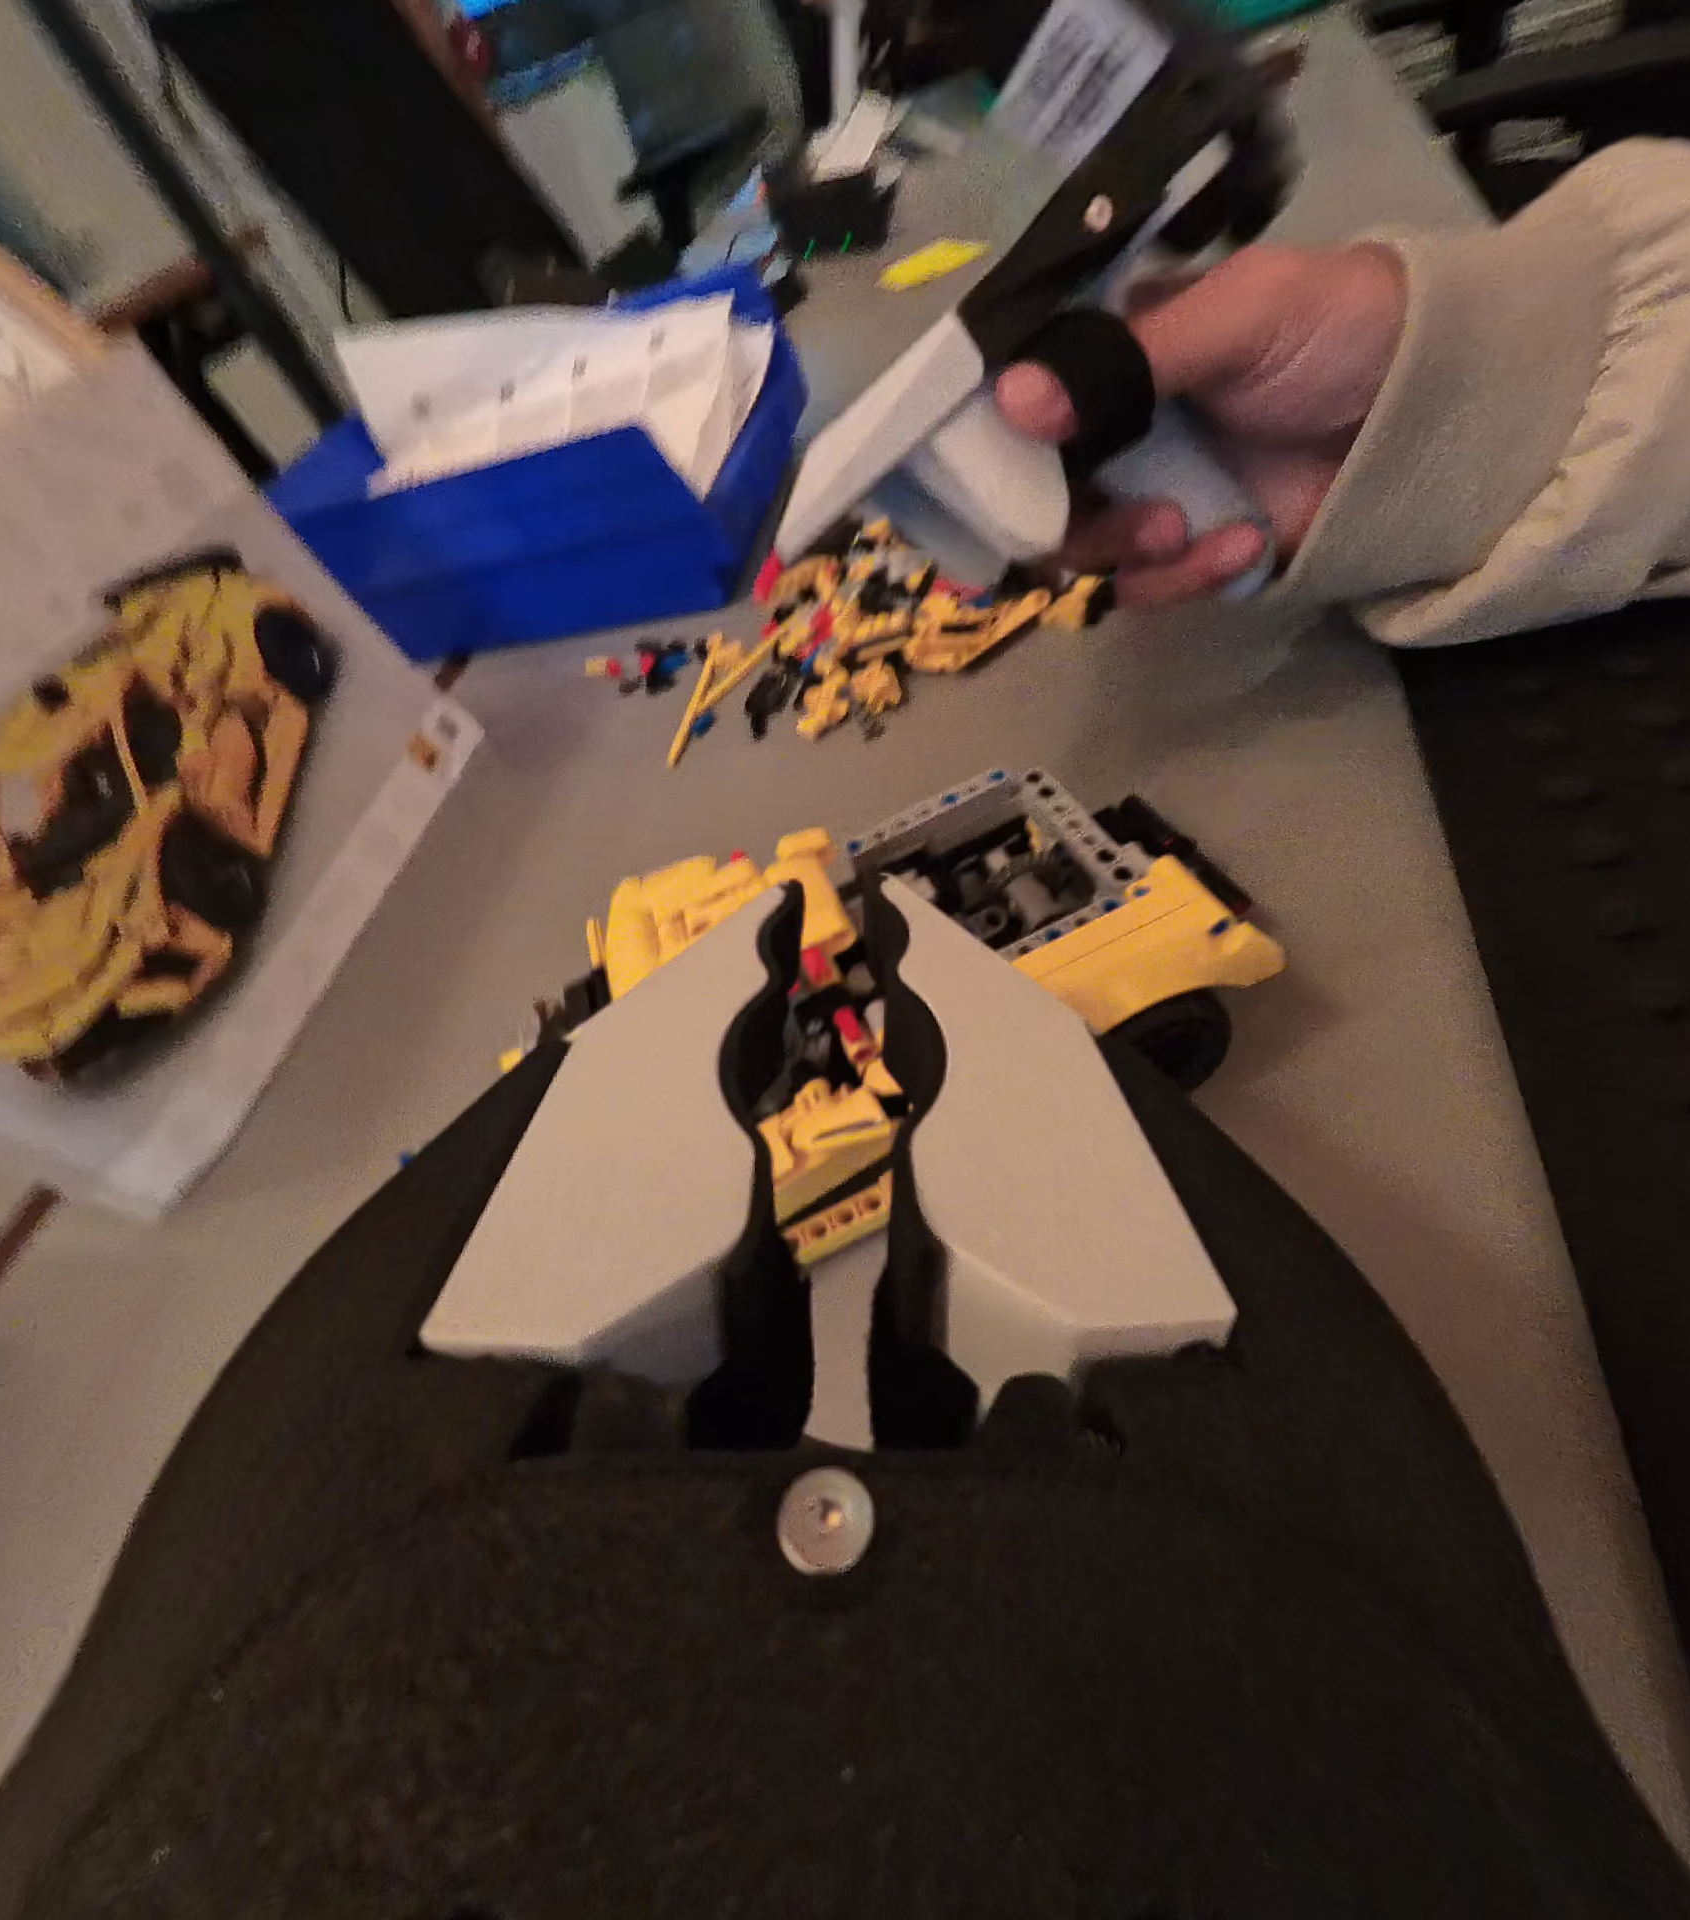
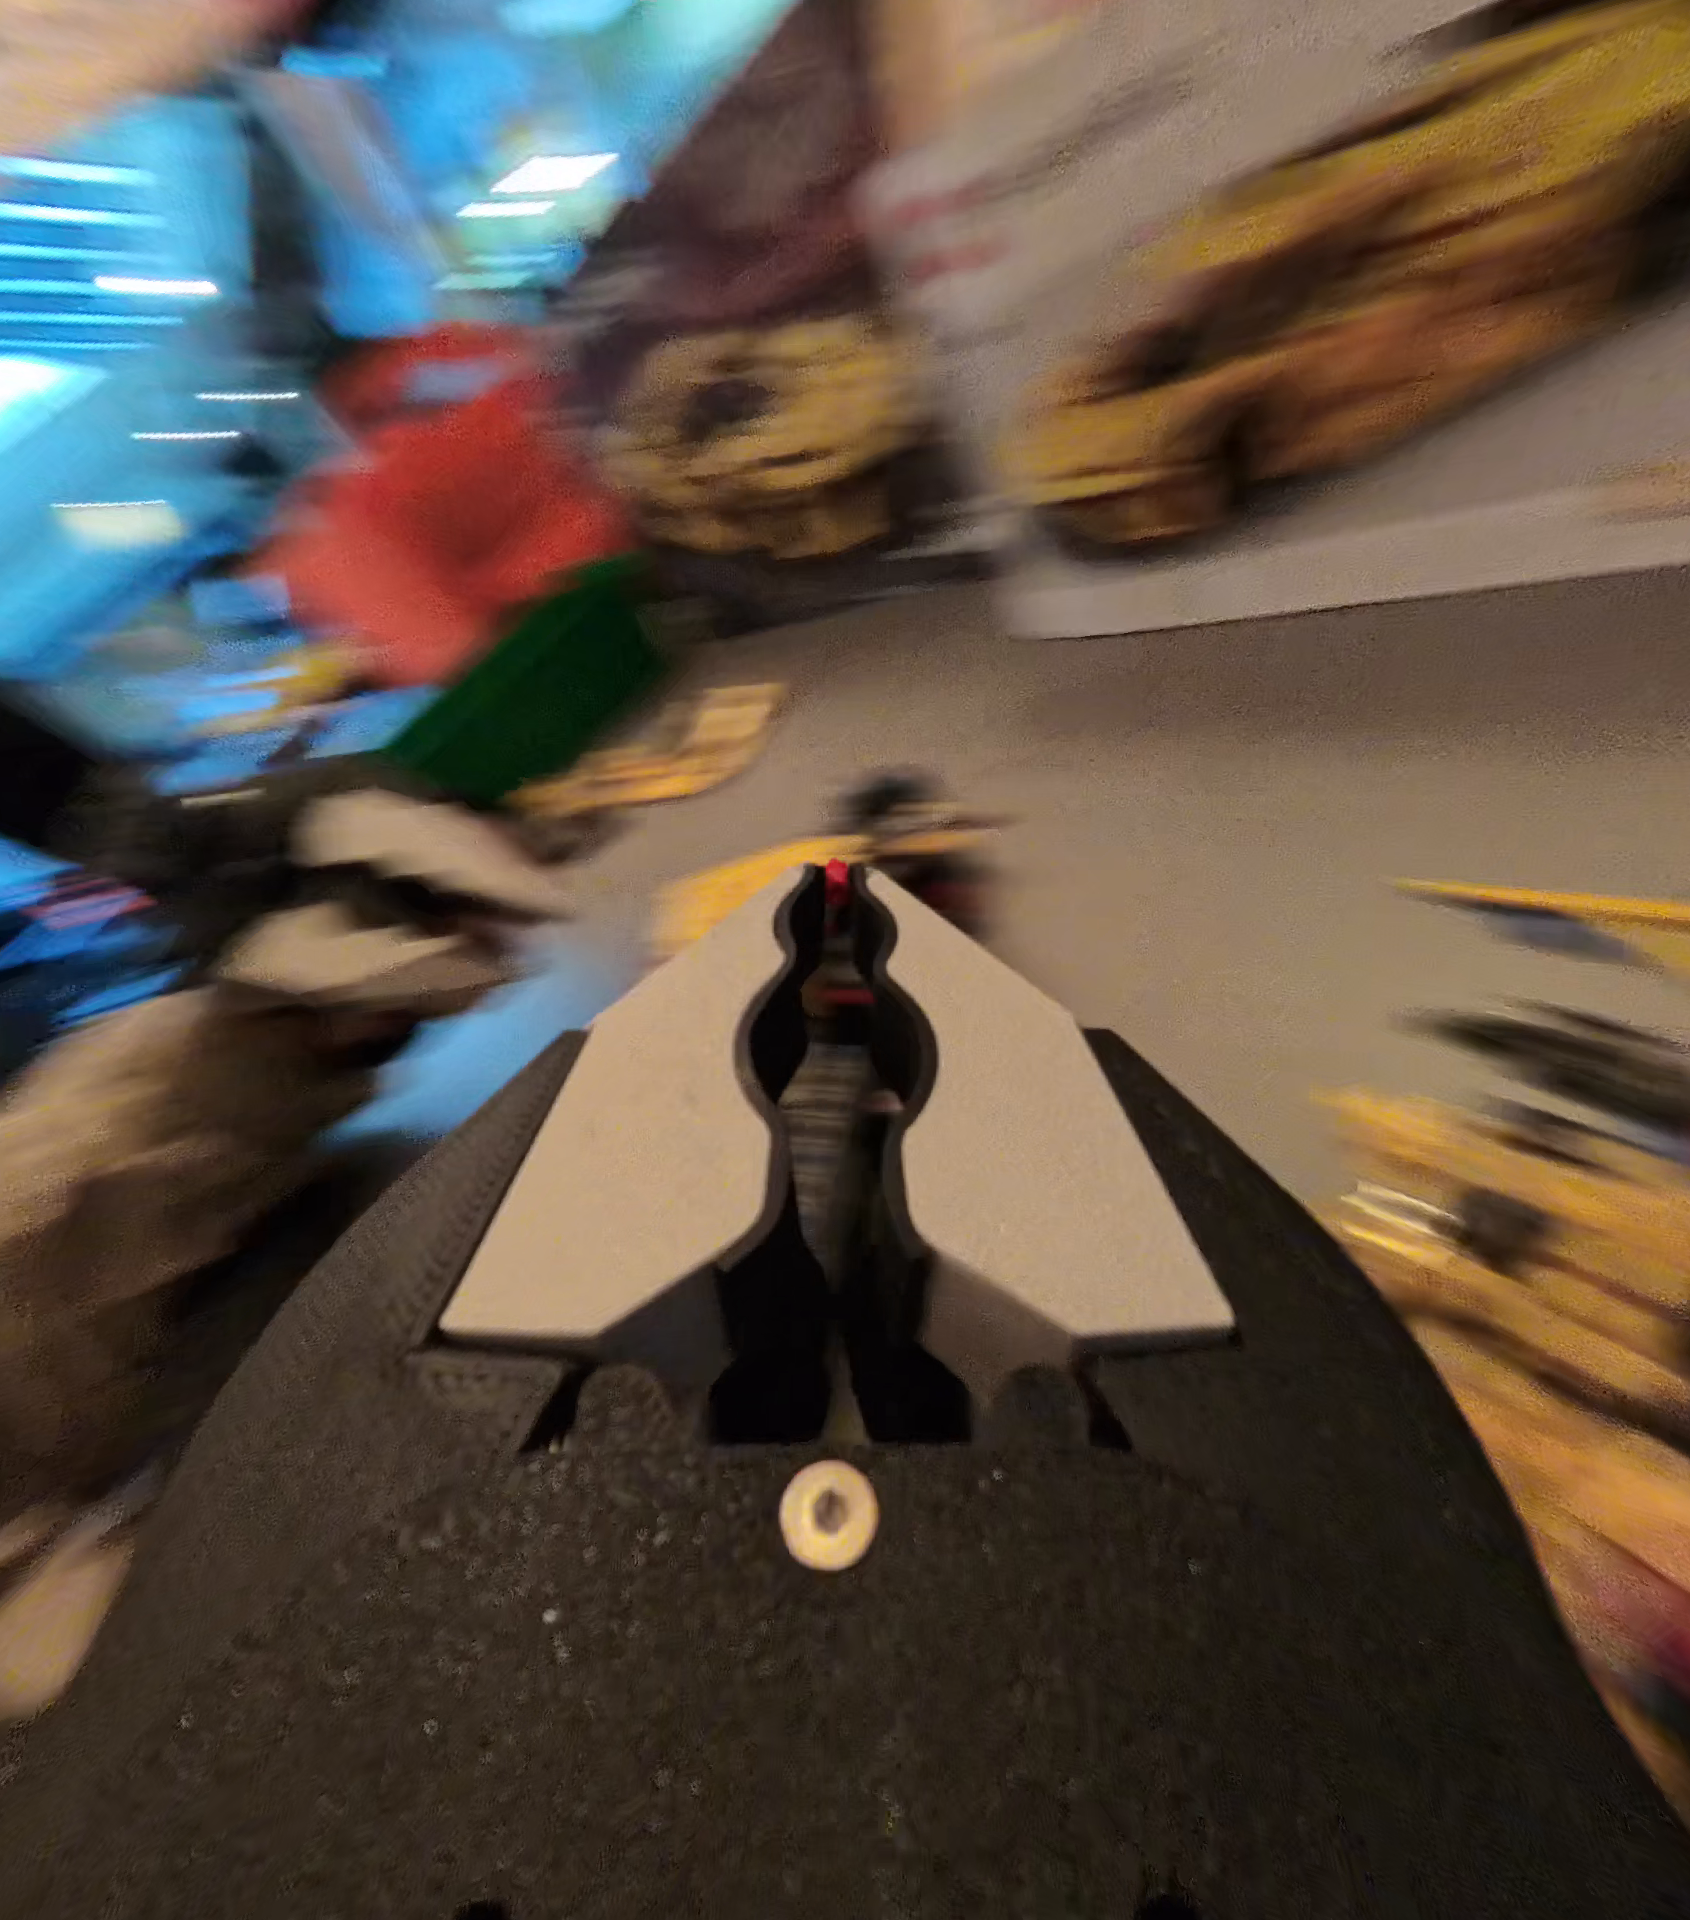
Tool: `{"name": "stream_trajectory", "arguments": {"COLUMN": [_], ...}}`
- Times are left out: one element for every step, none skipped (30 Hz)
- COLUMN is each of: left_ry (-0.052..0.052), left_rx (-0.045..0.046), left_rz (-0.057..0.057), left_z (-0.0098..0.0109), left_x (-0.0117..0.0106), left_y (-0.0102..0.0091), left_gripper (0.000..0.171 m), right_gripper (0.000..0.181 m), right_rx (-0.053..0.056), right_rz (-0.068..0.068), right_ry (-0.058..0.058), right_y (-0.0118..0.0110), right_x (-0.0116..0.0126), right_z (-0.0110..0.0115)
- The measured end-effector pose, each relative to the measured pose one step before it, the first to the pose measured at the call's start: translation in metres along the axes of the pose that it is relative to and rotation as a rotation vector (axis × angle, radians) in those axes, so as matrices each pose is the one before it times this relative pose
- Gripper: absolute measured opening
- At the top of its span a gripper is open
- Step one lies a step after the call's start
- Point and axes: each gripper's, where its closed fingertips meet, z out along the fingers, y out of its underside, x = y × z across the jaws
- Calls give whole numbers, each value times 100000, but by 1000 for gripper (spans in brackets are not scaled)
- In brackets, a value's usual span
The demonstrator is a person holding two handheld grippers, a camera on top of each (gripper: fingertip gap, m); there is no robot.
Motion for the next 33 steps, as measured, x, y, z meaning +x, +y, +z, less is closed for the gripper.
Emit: {"name": "stream_trajectory", "arguments": {"left_ry": [3984,3780,1549,1511,-15,-1074,-1002,-3406,-3111,272,-1115,-682,-508,-2266,-1964,35,-1531,-2393,-671,-1927,-1616,-355,-482,-424,-1285,-301,1123,-314,-134,30,-758,-771,370], "left_rx": [-2282,-256,340,-355,-1537,-1688,-1064,-923,-839,221,438,94,676,868,739,113,-699,-721,-213,167,247,92,-204,-634,-191,50,-117,-12,98,111,-338,-130,110], "left_rz": [-5859,-6232,-5461,-3896,-2724,-1746,-1122,-1490,-1543,-1063,-1087,-1367,-1222,-757,-300,365,309,409,821,585,383,234,326,647,154,-251,-553,-1191,-1353,-1392,-1539,-1849,-1687], "left_z": [188,175,183,205,241,227,210,194,181,88,-18,-28,-32,-32,-7,46,92,97,78,55,77,80,72,75,23,13,-7,-27,-20,-3,56,25,5], "left_x": [119,156,-89,-11,-176,-288,-199,-540,-479,109,-71,36,134,-99,-37,288,13,-145,105,-117,-84,111,95,85,-58,56,233,-11,-4,-6,-177,-221,-78], "left_y": [545,251,162,227,358,369,293,247,188,22,-48,27,-18,20,57,149,233,205,103,-10,-53,-16,41,106,5,-48,-53,-51,-45,-22,95,73,18], "left_gripper": [16,19,20,20,19,19,19,17,11,12,11,11,13,12,12,12,12,12,12,12,12,12,12,11,10,9,9,9,8,8,8,8,8], "right_gripper": [3,3,3,3,2,2,3,5,10,12,16,20,25,26,29,30,30,31,36,41,41,42,43,44,44,44,44,42,43,42,41,41,41], "right_rx": [-17,-3659,-5854,-6479,-3537,-309,-415,-1489,-1836,141,1979,2339,2222,2184,2141,1603,586,-373,-1364,-581,-202,-281,-701,-675,-507,-369,-68,189,155,256,246,-40,46], "right_rz": [-5098,-6598,-7053,-4980,-1705,126,-209,-1463,-2071,-2097,-1311,-970,-836,-527,-974,-2524,-3349,-3680,-2852,-1552,-119,1719,1976,765,-138,-920,-917,-547,-694,-1368,-1528,-589,-19], "right_ry": [23031,20316,14774,8852,4066,2115,1392,2611,2936,452,-168,-1491,-4072,-6458,-8297,-9368,-9708,-9078,-7952,-7502,-5977,-4928,-4176,-1743,1214,1368,1385,2016,1331,1555,1260,618,107], "right_y": [-464,155,679,1063,792,409,284,296,240,-101,-354,-532,-721,-863,-936,-846,-645,-434,-235,-270,-90,64,195,225,202,149,61,-32,-44,-32,-53,-12,14], "right_x": [4457,4155,3264,2239,1235,689,406,497,445,-56,-259,-636,-1271,-1953,-2584,-2975,-3084,-2898,-2505,-2134,-1520,-1097,-844,-423,5,-33,-44,78,-8,43,31,0,-13], "right_z": [-2059,-1458,-740,-147,109,132,139,154,145,51,-73,-156,-224,-208,-63,222,563,901,1057,1071,973,800,549,299,130,102,96,75,97,59,-19,-20,16]}}
